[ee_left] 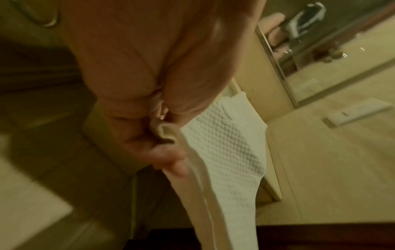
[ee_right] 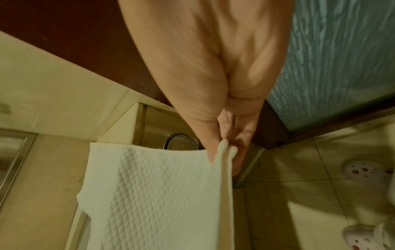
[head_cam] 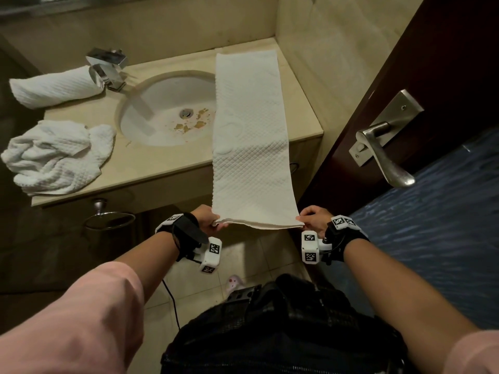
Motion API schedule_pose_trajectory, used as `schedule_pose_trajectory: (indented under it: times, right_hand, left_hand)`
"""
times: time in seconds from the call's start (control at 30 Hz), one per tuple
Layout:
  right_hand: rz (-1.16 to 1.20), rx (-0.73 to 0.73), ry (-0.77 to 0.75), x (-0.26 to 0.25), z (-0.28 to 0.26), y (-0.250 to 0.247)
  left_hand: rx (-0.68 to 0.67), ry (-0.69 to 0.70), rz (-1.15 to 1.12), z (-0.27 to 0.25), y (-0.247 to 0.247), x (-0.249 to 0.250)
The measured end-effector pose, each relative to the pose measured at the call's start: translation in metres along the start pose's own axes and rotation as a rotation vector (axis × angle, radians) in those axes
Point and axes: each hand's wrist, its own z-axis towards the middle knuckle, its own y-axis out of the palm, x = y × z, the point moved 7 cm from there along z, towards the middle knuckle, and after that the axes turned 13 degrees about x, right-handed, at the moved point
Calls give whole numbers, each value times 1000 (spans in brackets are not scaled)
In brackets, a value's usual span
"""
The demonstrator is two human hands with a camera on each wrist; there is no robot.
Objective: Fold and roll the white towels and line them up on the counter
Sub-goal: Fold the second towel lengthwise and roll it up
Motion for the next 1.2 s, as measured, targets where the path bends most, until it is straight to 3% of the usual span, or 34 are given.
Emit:
schedule_pose_trajectory:
  times: [0.2, 0.37, 0.57, 0.73, 0.87, 1.0, 1.2]
  right_hand:
    - [20, -144, -83, -15, 0, 11]
    - [38, -231, -20, -25, -7, 12]
    - [404, -239, 125, -30, -2, 2]
    - [691, -307, 130, -45, -11, -1]
    - [752, -361, 61, -55, -22, 2]
    - [651, -228, 2, -55, -15, 3]
    - [419, -74, 66, -46, -6, 11]
  left_hand:
    - [-17, 153, -6, 1, -10, 10]
    - [-252, 61, -110, -13, -5, 19]
    - [-320, -118, -449, -18, -21, 25]
    - [-507, 15, -310, -42, -22, 40]
    - [-425, 186, -266, -42, -25, 48]
    - [-266, 136, -356, -24, -25, 47]
    - [-101, 105, -280, -9, -17, 44]
